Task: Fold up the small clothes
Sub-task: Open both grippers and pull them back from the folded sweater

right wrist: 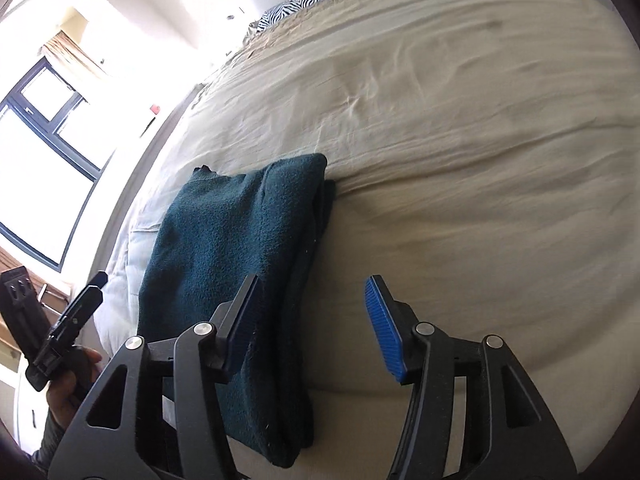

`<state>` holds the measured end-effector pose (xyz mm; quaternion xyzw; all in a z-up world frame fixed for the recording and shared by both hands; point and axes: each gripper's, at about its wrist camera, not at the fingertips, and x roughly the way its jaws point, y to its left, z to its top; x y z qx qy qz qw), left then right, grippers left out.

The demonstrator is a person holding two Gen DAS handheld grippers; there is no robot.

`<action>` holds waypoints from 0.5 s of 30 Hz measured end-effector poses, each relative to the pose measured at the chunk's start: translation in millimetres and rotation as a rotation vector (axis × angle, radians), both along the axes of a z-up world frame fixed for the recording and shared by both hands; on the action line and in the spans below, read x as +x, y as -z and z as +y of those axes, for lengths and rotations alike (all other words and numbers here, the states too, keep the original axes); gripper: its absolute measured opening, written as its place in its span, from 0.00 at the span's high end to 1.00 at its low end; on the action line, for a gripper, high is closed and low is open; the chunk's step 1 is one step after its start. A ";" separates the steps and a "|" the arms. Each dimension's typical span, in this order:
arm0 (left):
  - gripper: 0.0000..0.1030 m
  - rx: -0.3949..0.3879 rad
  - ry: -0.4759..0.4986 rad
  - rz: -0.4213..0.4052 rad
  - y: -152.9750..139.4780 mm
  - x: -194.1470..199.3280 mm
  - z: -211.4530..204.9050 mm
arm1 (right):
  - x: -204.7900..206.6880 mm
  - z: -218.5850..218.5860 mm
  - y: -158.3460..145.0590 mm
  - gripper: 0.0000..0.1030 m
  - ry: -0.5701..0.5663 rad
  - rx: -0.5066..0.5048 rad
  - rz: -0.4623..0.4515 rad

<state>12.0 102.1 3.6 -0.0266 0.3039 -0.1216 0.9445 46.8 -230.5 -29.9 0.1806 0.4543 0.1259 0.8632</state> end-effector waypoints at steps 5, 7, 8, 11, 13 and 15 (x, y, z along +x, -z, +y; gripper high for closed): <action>0.00 0.096 -0.097 -0.116 -30.9 -23.7 -13.2 | -32.0 21.6 -40.6 0.39 0.020 -0.144 -0.136; 0.00 0.136 -0.157 -0.164 -42.4 -35.4 -15.7 | -45.6 32.7 -55.7 0.35 0.035 -0.191 -0.198; 0.00 0.157 -0.179 -0.196 -46.6 -41.7 -16.3 | -52.5 36.6 -62.6 0.34 0.047 -0.211 -0.229; 0.00 0.231 -0.291 -0.289 -61.5 -61.9 -21.3 | -74.5 47.6 -82.7 0.23 0.088 -0.258 -0.324; 0.00 0.221 -0.299 -0.287 -71.3 -66.0 -19.8 | -91.0 53.2 -96.9 0.18 0.108 -0.279 -0.389; 0.00 0.209 -0.314 -0.249 -77.0 -66.7 -17.4 | -105.0 59.4 -108.3 0.14 0.118 -0.315 -0.437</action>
